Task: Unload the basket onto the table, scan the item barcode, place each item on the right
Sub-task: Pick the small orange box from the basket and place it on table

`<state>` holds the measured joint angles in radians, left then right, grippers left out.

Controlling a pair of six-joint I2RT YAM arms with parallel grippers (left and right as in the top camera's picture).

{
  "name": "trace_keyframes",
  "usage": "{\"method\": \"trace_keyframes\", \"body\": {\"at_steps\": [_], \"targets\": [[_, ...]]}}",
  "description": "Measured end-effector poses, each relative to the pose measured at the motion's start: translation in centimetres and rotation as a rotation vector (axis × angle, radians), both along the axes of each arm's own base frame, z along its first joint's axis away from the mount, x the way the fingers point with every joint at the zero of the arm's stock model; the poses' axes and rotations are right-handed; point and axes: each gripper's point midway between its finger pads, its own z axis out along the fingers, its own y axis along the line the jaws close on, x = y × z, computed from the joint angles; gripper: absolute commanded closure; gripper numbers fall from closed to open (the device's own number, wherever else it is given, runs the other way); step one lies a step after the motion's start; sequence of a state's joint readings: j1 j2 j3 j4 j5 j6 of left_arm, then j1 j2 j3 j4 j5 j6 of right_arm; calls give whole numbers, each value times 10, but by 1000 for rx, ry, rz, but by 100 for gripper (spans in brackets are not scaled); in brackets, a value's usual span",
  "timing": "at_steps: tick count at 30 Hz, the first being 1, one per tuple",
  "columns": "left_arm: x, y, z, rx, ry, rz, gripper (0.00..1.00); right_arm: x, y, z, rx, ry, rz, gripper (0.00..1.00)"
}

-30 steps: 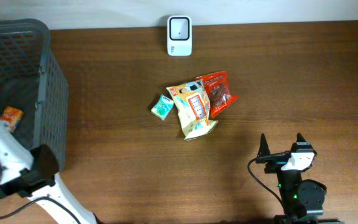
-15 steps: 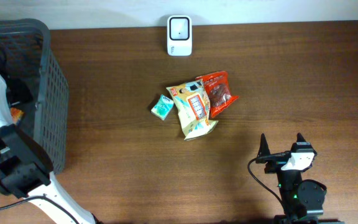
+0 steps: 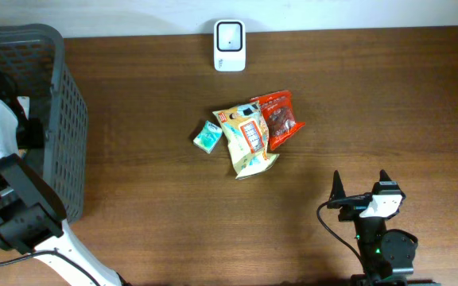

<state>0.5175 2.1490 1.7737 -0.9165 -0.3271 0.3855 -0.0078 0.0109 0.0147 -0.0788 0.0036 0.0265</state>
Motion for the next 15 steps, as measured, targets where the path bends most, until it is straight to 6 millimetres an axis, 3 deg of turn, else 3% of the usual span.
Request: {"method": "trace_keyframes", "body": {"at_steps": [2, 7, 8, 10, 11, 13, 15], "targets": [[1, 1, 0, 4, -3, -4, 46, 0, 0, 0, 0, 0, 0, 2], [-2, 6, -2, 3, 2, -2, 44, 0, 0, 0, 0, 0, 0, 2], [-6, 9, -6, -3, 12, 8, 52, 0, 0, 0, 0, 0, 0, 2], [-14, 14, -17, -17, 38, 24, 83, 0, 0, 0, 0, 0, 0, 2], [-17, 16, -20, -20, 47, 27, 91, 0, 0, 0, 0, 0, 0, 1], [-21, 17, -25, -27, 60, 35, 99, 0, 0, 0, 0, 0, 0, 2], [-22, 16, -25, -30, 67, 31, 100, 0, 0, 0, 0, 0, 0, 2]]}}
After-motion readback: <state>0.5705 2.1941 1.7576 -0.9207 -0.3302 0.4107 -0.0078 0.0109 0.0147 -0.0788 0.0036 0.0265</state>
